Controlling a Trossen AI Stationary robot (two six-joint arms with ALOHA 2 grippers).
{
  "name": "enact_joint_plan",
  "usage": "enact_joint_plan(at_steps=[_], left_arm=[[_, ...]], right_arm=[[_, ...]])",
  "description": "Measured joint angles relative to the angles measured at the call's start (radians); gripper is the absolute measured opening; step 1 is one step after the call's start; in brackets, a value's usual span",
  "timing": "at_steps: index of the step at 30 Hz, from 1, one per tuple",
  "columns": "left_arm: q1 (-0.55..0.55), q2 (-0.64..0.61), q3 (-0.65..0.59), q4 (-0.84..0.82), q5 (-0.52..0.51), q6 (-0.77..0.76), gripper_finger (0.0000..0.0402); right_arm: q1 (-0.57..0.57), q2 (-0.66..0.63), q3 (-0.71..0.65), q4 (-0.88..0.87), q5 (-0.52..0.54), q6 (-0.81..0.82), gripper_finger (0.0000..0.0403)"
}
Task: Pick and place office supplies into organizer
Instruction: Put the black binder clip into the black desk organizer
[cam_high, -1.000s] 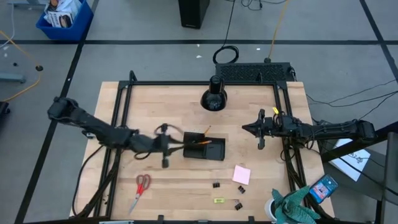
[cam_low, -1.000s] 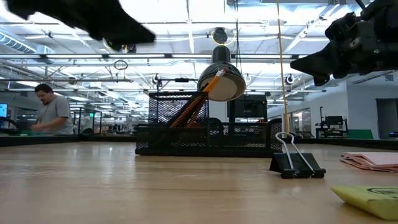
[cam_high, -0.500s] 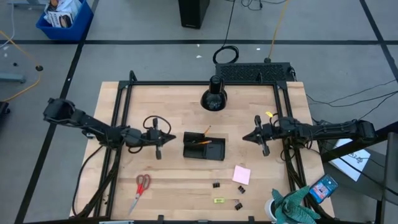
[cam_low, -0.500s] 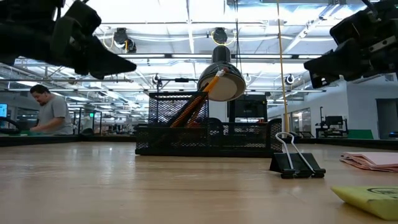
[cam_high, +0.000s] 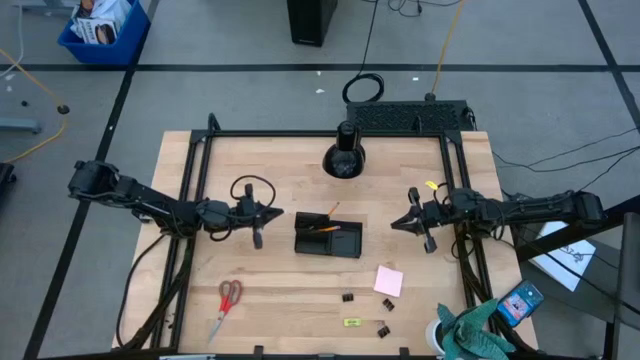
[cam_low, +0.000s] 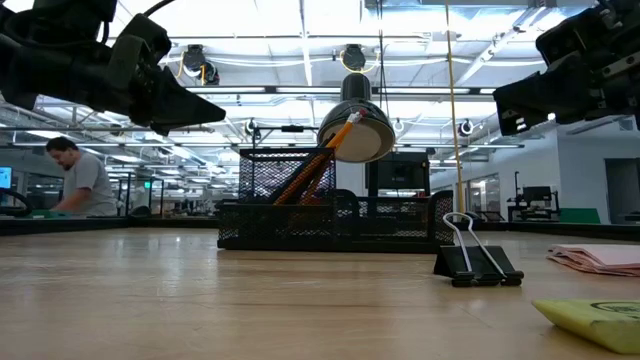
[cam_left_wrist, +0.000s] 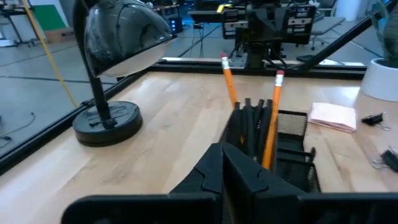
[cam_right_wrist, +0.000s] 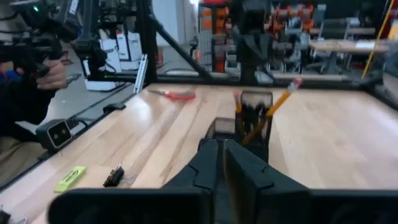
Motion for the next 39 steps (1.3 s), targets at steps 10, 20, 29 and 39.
enact_joint_plan(at_steps=[10, 20, 29, 39], left_arm=[[0.074, 0.008, 0.0, 0.038, -0.035, 0.103, 0.0027], [0.13, 0.008, 0.001, 0.067, -0.035, 0.307, 0.0022], [0.202, 0.008, 0.001, 0.084, 0.002, 0.305, 0.0006], [0.225, 0.008, 0.001, 0.084, 0.008, 0.306, 0.003]], right_arm=[[0.124, 0.042, 0.079, 0.051, 0.116, 0.004, 0.015], [0.352, 0.265, 0.22, -0.062, 0.533, -0.021, 0.0207], [0.412, 0.541, 0.566, -0.54, 0.554, 0.159, 0.0207], [0.449, 0.746, 0.635, -0.677, 0.386, 0.356, 0.0215]])
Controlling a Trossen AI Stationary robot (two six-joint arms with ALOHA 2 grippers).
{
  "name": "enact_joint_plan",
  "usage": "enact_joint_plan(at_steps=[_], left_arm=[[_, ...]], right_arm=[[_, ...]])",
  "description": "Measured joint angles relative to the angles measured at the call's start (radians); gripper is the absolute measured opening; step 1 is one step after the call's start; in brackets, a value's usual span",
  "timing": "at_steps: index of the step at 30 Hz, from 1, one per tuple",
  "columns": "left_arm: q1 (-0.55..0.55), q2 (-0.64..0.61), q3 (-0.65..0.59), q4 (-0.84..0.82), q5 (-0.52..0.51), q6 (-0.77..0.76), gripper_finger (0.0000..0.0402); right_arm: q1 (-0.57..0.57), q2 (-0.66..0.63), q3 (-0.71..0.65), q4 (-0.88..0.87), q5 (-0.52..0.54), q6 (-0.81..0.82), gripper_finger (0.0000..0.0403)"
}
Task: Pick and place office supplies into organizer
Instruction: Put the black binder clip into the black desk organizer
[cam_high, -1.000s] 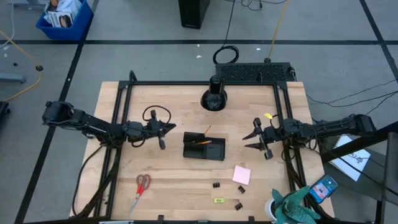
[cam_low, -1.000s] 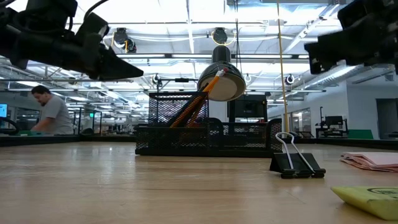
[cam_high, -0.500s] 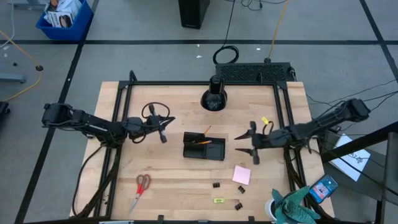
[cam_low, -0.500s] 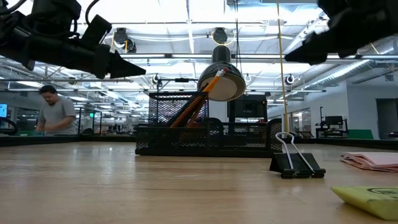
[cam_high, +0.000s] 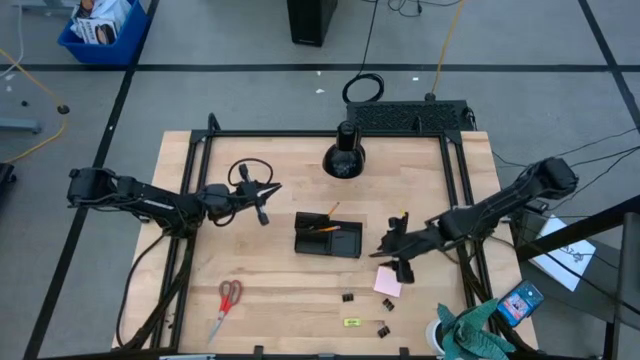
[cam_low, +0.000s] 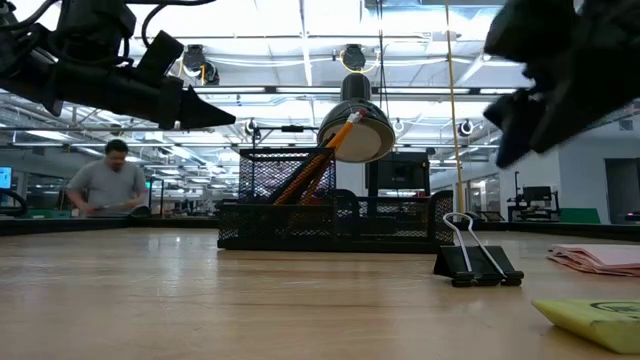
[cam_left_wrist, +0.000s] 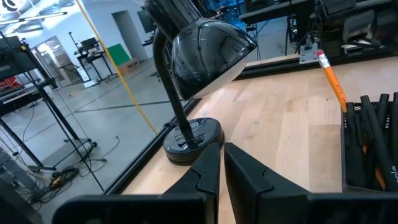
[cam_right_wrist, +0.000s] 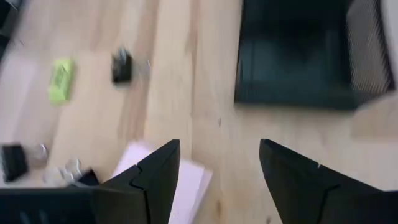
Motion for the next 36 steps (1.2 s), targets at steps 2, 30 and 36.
enact_joint_plan(at_steps=[2, 30, 36], left_arm=[[0.0, 0.0, 0.0, 0.004, 0.0, 0.002, 0.003], [0.0, 0.0, 0.0, 0.014, 0.001, -0.001, 0.0031], [0.0, 0.0, 0.0, 0.014, 0.001, -0.001, 0.0031]], right_arm=[[0.005, 0.017, 0.0, -0.029, -0.019, 0.036, 0.0215], [0.122, 0.405, 0.206, 0.352, 0.037, -0.067, 0.021], [0.104, 0.491, 0.216, 0.429, -0.042, -0.04, 0.021]])
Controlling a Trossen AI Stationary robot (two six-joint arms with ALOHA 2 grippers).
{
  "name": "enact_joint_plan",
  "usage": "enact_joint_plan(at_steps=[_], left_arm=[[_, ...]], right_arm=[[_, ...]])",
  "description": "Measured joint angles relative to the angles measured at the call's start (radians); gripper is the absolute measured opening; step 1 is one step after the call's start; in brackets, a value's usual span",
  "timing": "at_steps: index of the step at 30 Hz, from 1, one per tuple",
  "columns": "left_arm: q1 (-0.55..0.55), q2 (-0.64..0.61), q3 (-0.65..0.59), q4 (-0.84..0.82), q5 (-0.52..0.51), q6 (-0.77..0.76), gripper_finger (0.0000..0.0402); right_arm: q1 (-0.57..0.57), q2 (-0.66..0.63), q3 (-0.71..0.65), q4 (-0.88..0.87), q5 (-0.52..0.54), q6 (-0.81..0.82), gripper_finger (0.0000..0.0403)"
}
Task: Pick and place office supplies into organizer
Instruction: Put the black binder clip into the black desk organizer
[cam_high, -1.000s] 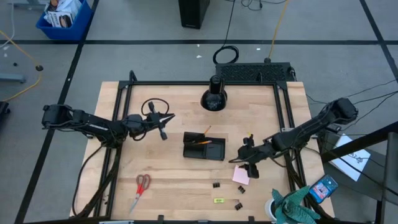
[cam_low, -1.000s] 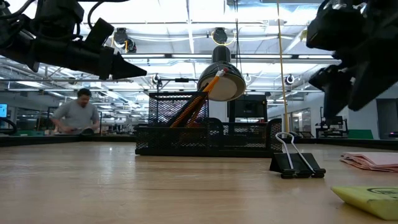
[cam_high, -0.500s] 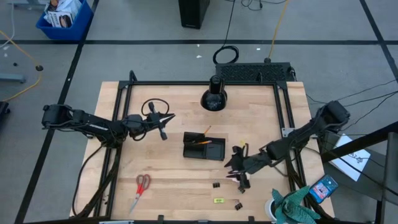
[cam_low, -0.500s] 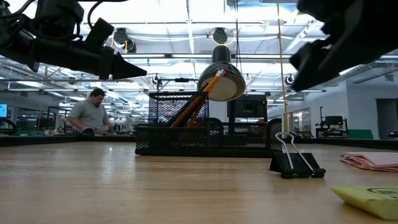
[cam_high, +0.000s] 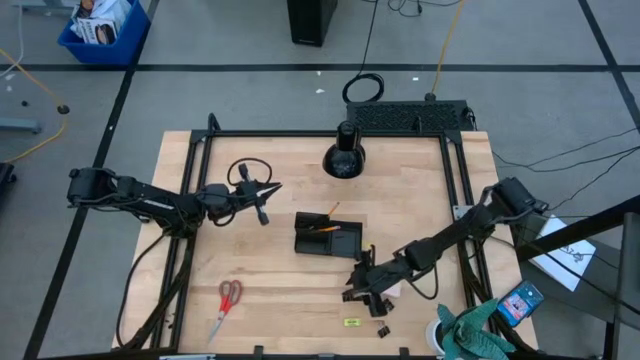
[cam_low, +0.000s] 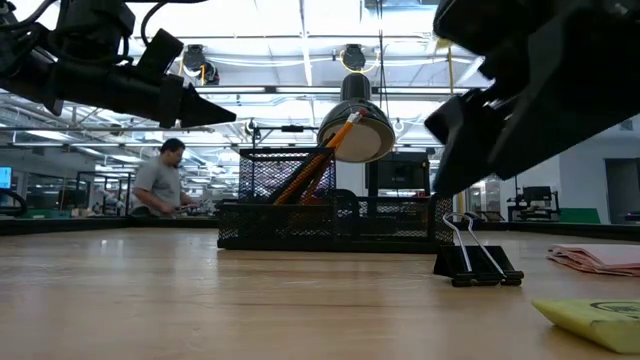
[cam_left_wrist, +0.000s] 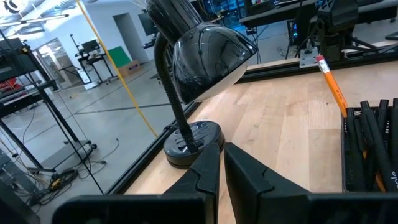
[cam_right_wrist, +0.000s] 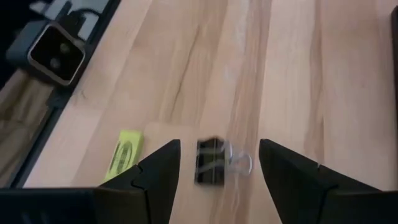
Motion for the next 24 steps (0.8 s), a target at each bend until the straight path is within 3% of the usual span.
enact_joint_plan(at_steps=[24], left_arm=[[0.0, 0.0, 0.0, 0.0, 0.0, 0.014, 0.0031]], right_arm=[[-0.012, 0.042, 0.0, 0.016, 0.003, 0.056, 0.021]])
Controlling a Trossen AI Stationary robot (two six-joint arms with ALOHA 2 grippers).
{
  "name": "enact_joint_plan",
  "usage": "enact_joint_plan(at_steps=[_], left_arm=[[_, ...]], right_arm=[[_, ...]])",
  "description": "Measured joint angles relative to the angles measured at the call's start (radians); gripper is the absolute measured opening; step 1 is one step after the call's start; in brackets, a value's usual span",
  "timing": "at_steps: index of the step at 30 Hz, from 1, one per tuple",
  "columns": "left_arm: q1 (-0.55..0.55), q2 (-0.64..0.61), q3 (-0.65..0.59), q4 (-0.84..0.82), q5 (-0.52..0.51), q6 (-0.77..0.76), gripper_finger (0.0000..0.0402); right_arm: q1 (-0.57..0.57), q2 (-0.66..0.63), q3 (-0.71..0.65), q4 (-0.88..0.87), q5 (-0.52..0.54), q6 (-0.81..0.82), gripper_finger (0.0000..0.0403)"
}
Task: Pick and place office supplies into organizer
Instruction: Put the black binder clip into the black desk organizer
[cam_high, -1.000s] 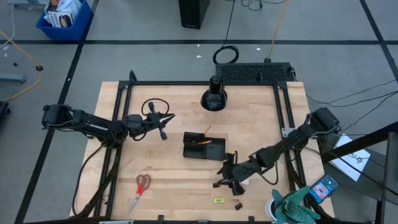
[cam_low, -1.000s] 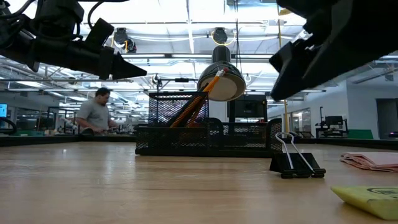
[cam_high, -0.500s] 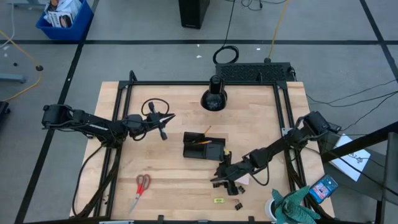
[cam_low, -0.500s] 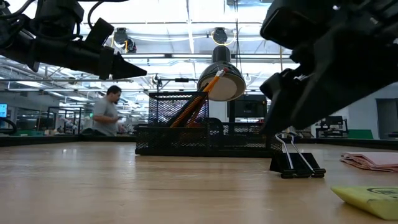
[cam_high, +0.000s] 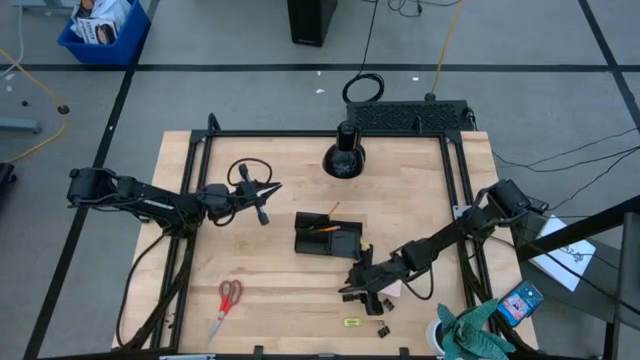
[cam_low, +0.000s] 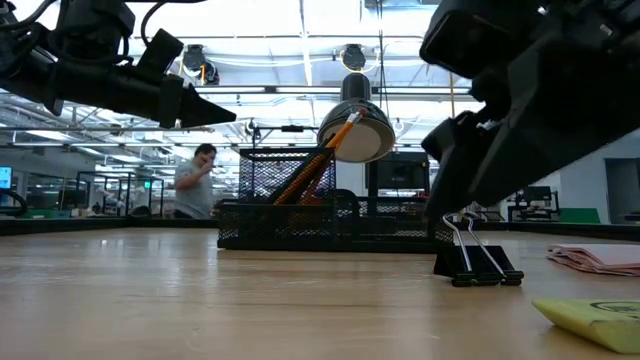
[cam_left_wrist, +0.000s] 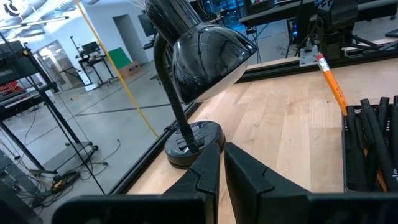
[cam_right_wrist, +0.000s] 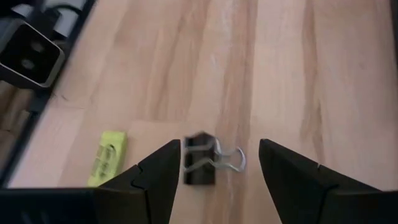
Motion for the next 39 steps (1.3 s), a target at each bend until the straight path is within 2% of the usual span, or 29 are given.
enact_joint_plan(at_steps=[12, 21, 27, 35, 39], left_arm=[[0.0, 0.0, 0.0, -0.002, 0.0, -0.016, 0.0031], [0.0, 0.0, 0.0, -0.003, 0.0, -0.013, 0.0031], [0.0, 0.0, 0.0, -0.004, 0.0, -0.015, 0.0031], [0.0, 0.0, 0.0, -0.004, 0.0, -0.015, 0.0031], [0.0, 0.0, 0.0, -0.004, 0.0, -0.015, 0.0031]], right_arm=[[0.029, 0.073, 0.0, 0.075, 0.029, 0.011, 0.021], [0.024, 0.064, 0.0, 0.082, 0.027, -0.015, 0.0201], [0.024, 0.064, 0.0, 0.075, 0.027, -0.02, 0.0141], [0.025, 0.063, 0.0, 0.116, 0.026, -0.076, 0.0018], [0.025, 0.061, 0.0, 0.132, 0.026, -0.081, 0.0008]])
